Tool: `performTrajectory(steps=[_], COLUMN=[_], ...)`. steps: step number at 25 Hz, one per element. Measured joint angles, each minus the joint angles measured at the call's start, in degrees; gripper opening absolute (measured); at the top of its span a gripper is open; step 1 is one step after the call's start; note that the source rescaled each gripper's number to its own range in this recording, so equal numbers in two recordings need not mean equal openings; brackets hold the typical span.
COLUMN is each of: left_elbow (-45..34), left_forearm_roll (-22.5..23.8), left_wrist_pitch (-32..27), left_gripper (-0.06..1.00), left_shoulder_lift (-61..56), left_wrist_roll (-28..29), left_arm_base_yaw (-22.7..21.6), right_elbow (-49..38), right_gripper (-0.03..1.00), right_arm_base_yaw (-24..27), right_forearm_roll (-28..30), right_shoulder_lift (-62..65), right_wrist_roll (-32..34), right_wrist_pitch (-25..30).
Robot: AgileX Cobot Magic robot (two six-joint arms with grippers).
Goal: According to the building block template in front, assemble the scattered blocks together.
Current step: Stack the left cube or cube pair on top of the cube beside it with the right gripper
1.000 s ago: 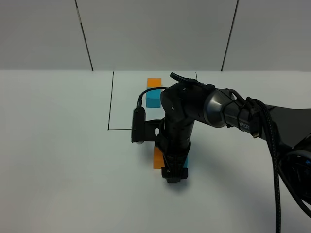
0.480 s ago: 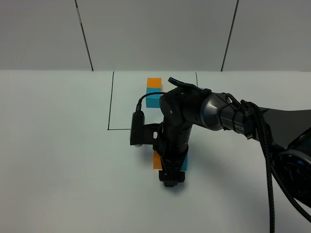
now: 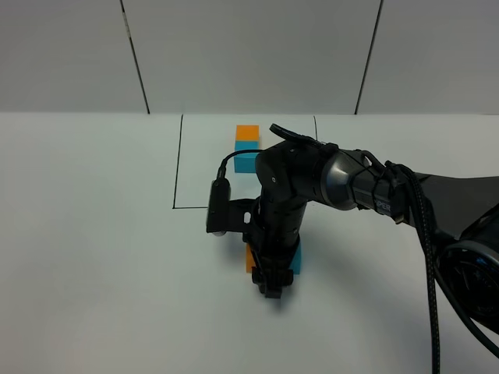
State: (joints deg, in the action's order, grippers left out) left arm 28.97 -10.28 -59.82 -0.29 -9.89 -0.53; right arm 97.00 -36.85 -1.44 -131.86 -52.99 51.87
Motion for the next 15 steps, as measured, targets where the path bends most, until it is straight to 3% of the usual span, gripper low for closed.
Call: performTrajectory(steps=[3,4,10,12,15], left_elbow=[0.0,0.0,0.0,0.0,0.0], left_forearm_roll=[0.0,0.0,0.0,0.0,0.0], left_wrist_pitch=[0.0,0.0,0.0,0.0,0.0], left_gripper=[0.23,0.23,0.23,0.23,0.23], left_shoulder_lift=[0.0,0.0,0.0,0.0,0.0], left_wrist_roll=[0.0,0.0,0.0,0.0,0.0], left_arm_base_yaw=[0.0,0.0,0.0,0.0,0.0], right_elbow=[0.0,0.0,0.1,0.5,2.3], right_gripper=[0.04,0.0,0.0,0.0,0.0], right_arm_base_yaw=[0.0,0.0,0.0,0.0,0.0], right_forearm_roll=[0.0,0.0,0.0,-0.1,0.0], right_shoulder_lift=[0.0,0.0,-0.2,-0.1,1.0], right_wrist_roll=[0.1,0.1,3.9,9.5,23.9], right_wrist_pitch=[-1.2,-1.4,-1.5,-1.9,-1.6])
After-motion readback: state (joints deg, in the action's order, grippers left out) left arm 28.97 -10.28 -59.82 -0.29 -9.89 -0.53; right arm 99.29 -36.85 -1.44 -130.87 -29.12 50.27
